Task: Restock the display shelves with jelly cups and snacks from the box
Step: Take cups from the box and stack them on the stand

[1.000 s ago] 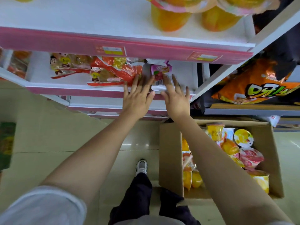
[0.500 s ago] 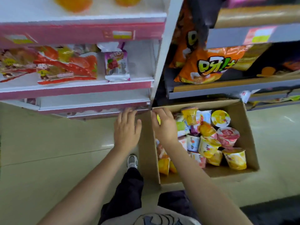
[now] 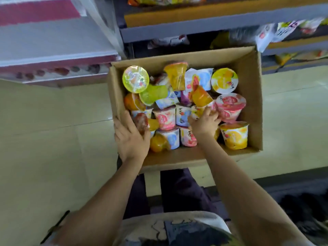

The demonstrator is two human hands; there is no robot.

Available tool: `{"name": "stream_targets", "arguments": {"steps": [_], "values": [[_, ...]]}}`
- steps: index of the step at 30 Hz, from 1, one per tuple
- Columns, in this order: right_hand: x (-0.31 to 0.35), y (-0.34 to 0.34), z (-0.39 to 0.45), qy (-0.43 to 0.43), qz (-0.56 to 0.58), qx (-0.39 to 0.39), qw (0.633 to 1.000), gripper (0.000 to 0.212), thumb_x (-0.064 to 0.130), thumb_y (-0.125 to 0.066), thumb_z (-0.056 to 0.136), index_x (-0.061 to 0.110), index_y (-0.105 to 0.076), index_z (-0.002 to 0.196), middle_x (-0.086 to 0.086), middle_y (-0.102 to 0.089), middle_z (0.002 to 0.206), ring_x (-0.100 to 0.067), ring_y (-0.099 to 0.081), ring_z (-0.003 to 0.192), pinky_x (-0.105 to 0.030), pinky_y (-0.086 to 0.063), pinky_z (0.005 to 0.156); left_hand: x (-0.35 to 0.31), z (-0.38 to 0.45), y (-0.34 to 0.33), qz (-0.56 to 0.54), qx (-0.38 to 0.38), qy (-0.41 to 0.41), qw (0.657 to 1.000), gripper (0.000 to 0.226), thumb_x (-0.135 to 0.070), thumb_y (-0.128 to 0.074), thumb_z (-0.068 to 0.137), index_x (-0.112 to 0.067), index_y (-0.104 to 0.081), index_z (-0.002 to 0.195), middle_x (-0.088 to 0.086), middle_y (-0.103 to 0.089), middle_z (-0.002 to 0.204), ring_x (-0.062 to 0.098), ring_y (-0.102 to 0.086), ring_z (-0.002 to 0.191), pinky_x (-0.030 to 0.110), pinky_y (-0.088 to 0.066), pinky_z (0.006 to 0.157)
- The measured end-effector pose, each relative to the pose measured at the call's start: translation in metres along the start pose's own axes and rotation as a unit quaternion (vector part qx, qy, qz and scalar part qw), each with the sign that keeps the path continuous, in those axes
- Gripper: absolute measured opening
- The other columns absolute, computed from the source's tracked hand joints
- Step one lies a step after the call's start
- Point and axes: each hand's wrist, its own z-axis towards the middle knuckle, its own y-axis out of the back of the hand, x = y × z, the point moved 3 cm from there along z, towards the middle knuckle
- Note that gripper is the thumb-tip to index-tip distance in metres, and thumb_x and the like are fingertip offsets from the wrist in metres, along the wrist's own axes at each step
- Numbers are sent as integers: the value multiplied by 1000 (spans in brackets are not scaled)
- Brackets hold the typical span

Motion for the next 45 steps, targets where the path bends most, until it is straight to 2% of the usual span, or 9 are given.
{"name": "stream_targets", "arguments": {"steps": [10,16,21,23,28,32,34,39,45], "values": [[-13,0,3,-19,210,-26,977,64,57,-79,72,28,-61,126,-10,-52,126,-28,-53,115,-30,-43,86,4,2,-6,19,-12,0,1000,84,-60,-44,91,-10,-23,156,35,-24,153,48,-35,133,55,-36,103],[34,2,-40,92,272,47,957,58,68,-79,65,34,-67,110,15,-68,113,-5,-57,114,-25,-47,94,-10,-7,19,-61,-51,-74,994,70,-49,-51,91,-11,-39,148,30,-23,157,44,-23,146,54,-17,120],[35,3,-57,86,372,158,911,39,47,-81,77,26,-71,109,20,-65,112,8,-59,104,-12,-47,82,-35,-16,38,-293,167,-52,940,44,-45,-60,96,-30,-57,138,-14,-40,152,-5,-33,140,17,-33,106],[29,5,-60,112,373,219,895,32,38,-77,84,24,-71,112,17,-65,113,13,-63,90,-8,-47,71,-43,-13,33,-352,258,3,900,50,-34,-68,93,-24,-53,141,-37,-38,123,-38,-31,105,-7,-27,81],[5,11,-59,115,384,244,883,30,33,-71,90,20,-70,117,0,-72,102,-7,-69,87,-28,-57,73,-73,-13,40,-363,303,32,880,69,-13,-78,84,-10,-43,143,-31,-34,95,-26,-39,77,-8,-30,59],[-17,17,-52,66,424,226,875,40,35,-68,92,21,-61,129,-3,-73,104,-18,-72,93,-29,-58,80,-69,-10,5,-389,286,99,870,84,-41,-90,68,-24,-44,137,-21,-56,108,0,-58,97,3,-46,68],[-31,24,-44,78,375,132,914,45,33,-73,89,18,-59,129,5,-69,105,-14,-66,102,-30,-53,87,-73,-11,-7,-394,285,125,865,78,-57,-89,56,-32,-53,120,-18,-63,104,11,-64,105,22,-55,80],[-90,52,-30,32,206,-180,961,60,10,-72,76,10,-53,133,-20,-49,124,-37,-48,113,-44,-46,96,-101,-28,-13,-393,309,128,857,69,-53,-85,69,-35,-49,125,-14,-60,107,10,-60,102,16,-46,66],[-133,53,-13,-73,168,-28,983,97,39,-80,77,21,-22,153,-21,-44,136,-42,-47,123,-49,-42,100,-137,-44,-33,-391,346,118,845,54,-35,-83,78,-25,-53,122,-6,-67,115,3,-62,90,15,-48,57]]}}
